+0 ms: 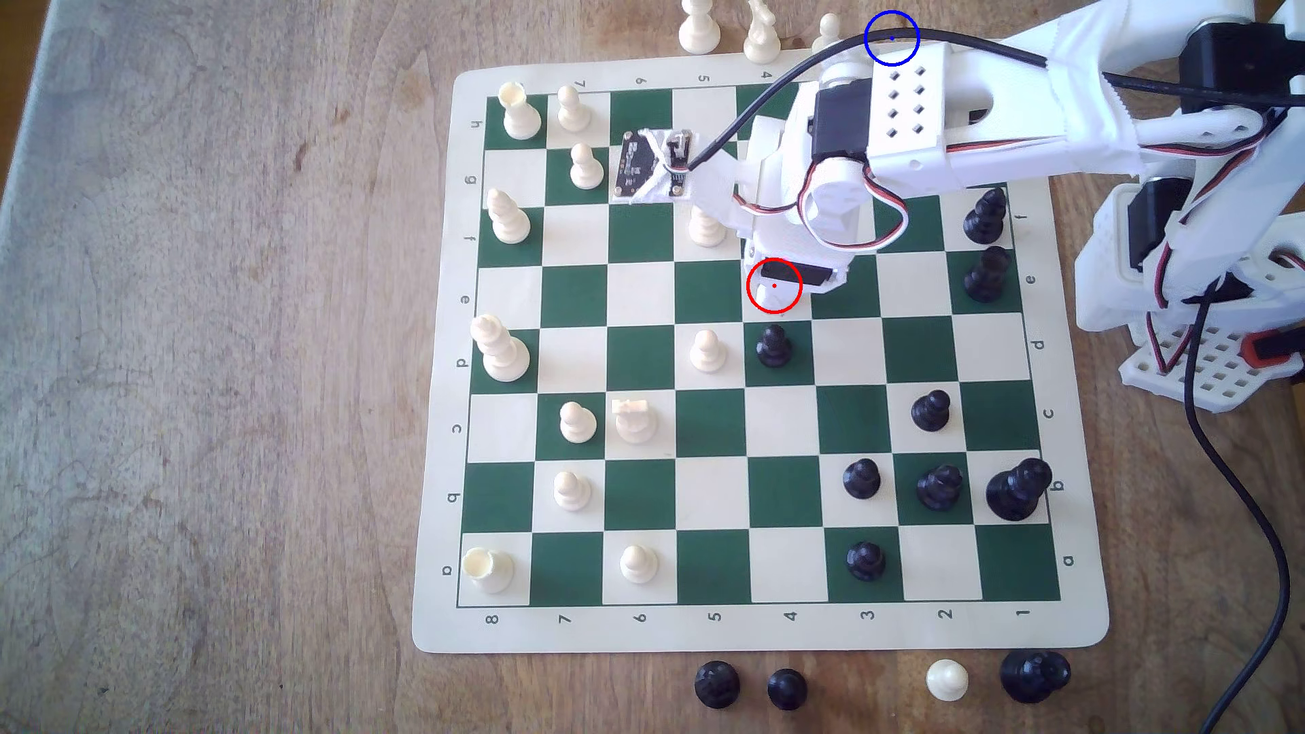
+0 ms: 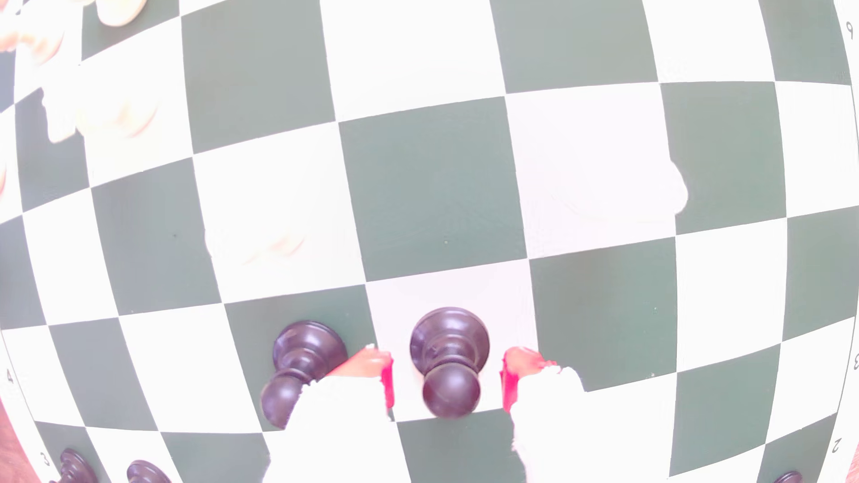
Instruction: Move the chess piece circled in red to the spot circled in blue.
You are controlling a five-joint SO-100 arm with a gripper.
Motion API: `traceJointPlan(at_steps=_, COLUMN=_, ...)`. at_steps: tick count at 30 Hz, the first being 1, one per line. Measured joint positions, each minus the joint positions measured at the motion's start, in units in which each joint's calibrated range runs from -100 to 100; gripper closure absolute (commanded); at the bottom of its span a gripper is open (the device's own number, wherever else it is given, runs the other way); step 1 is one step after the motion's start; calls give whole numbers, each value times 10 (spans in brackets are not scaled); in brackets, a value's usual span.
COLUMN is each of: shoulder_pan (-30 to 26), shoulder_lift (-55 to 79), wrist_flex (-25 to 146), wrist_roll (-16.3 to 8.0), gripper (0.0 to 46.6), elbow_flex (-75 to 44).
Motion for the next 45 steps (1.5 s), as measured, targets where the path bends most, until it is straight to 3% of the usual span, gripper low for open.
traceJointPlan(at_steps=21, shoulder_pan=-4, shoulder_lift=12, wrist_flex=-6, wrist_roll=0, gripper=383, elbow_flex=0)
traceJointPlan(at_steps=27, shoulder_pan=-4, shoulder_lift=12, wrist_flex=-6, wrist_roll=0, gripper=454, elbow_flex=0)
traceJointPlan(at_steps=30, shoulder_pan=-10, shoulder_lift=12, wrist_flex=6, wrist_roll=0, gripper=462, elbow_flex=0)
traceJointPlan(at_steps=39, shoulder_pan=-10, shoulder_lift=11, wrist_flex=86, wrist_roll=-7, gripper=463, elbow_flex=-62)
traceJointPlan(at_steps=45, shoulder_pan=32, shoulder_lift=-1, wrist_flex=171, wrist_roll=-26, gripper=463, elbow_flex=-164)
